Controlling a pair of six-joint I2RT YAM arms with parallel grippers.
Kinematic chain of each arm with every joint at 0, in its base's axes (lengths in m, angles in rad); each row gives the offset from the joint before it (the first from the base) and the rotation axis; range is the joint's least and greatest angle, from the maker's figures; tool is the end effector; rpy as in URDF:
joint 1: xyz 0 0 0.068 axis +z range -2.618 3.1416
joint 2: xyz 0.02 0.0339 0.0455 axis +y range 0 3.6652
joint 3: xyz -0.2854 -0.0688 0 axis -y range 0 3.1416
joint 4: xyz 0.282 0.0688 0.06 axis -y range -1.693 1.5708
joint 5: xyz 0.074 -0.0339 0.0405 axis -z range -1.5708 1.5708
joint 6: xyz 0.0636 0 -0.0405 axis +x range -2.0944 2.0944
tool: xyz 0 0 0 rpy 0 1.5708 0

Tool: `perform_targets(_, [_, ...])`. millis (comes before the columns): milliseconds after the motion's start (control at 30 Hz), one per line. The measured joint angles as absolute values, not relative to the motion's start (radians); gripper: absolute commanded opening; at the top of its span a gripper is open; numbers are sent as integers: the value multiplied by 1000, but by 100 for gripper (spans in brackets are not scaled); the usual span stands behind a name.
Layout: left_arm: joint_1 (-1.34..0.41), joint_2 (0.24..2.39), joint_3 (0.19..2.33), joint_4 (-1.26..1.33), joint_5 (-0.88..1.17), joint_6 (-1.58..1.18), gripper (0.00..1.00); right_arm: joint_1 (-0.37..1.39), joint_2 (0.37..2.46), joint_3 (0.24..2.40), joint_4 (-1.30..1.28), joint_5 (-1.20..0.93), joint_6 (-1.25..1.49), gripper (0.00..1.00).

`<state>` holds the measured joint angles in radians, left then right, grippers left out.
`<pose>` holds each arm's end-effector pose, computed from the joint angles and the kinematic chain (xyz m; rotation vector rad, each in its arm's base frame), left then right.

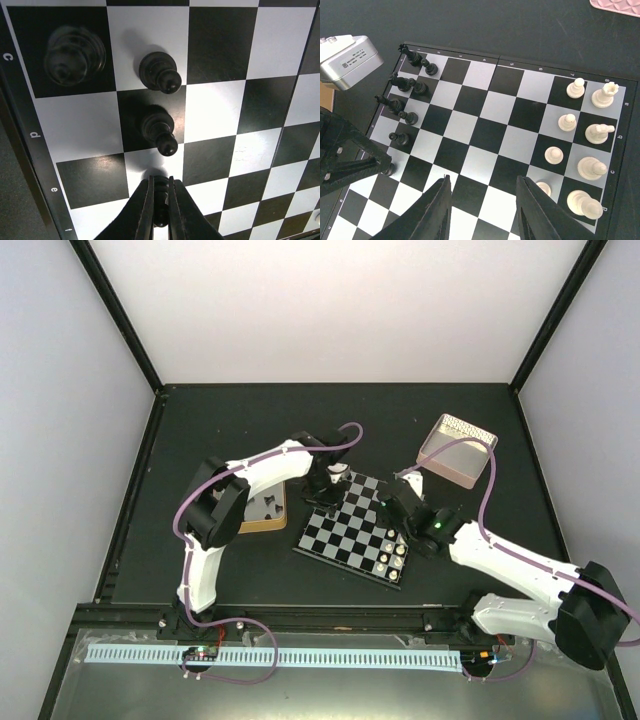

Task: Set up the chess pieces on the board
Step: Place the chess piece on the chessboard, then pick up the chess piece from the storage box.

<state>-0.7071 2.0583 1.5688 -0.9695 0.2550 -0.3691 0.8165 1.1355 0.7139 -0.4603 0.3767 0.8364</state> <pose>0.3286 -0.3019 0.1513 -0.5393 -3.0295 0.4270 0.1993 0.1779 0.2089 0.1872 2.3883 0.3220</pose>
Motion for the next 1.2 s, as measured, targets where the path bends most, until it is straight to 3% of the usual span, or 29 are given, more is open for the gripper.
perform_targets(100, [-707, 2062, 1575, -973, 255, -369, 8, 817, 1132, 714, -461, 377, 837, 37])
perform_targets(267, [-707, 2077, 1590, -973, 253, -368, 20, 817, 1131, 712, -463, 379, 837, 37])
perform_targets(700, [-707, 2046, 1580, -982, 247, -366, 37, 817, 1111, 708, -464, 381, 837, 38])
perform_targets(1000, [-678, 1674, 1396, -945, 170, -379, 46, 817, 1105, 708, -463, 369, 836, 38])
perform_targets(1200, [-486, 1471, 1123, -842, 50, -434, 47, 817, 1161, 720, -455, 336, 835, 37])
